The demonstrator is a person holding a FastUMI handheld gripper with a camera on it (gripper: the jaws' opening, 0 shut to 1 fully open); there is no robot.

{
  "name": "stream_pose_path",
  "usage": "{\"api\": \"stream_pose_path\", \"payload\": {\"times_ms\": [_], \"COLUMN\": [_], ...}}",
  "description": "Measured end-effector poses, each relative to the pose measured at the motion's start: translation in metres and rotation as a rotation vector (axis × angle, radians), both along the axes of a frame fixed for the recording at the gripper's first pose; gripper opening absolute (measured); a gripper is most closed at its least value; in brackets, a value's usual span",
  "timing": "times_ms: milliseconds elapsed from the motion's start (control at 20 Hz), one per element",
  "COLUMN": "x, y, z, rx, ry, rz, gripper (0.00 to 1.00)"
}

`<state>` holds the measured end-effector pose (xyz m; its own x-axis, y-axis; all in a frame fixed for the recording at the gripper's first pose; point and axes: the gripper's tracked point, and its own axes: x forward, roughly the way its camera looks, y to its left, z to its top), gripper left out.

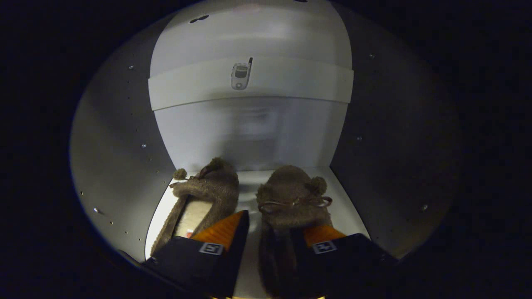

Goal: Open the shoe cabinet door, grab the shoes and put them into the shoe cabinet, then close the shoe cabinet door.

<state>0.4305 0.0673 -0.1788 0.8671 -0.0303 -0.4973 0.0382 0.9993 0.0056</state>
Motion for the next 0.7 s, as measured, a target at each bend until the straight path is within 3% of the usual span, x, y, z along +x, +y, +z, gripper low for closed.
{"api": "stream_pose_path", "payload": {"times_ms": [150,250,450,700], "x": [-0.032,-0.056,-0.11,-0.21], "y": [0.01,0.015,0.017,0.0], "z": [0.024,0.046,0.108,0.168], "rx": [-0.006,0.004,0.024,0.004], "ry": [-0.074,-0.135,-0.324,-0.535], "rz": [0.036,0.06,0.067,0.025], "gripper": [0.9,1.0,0.98,0.98]}}
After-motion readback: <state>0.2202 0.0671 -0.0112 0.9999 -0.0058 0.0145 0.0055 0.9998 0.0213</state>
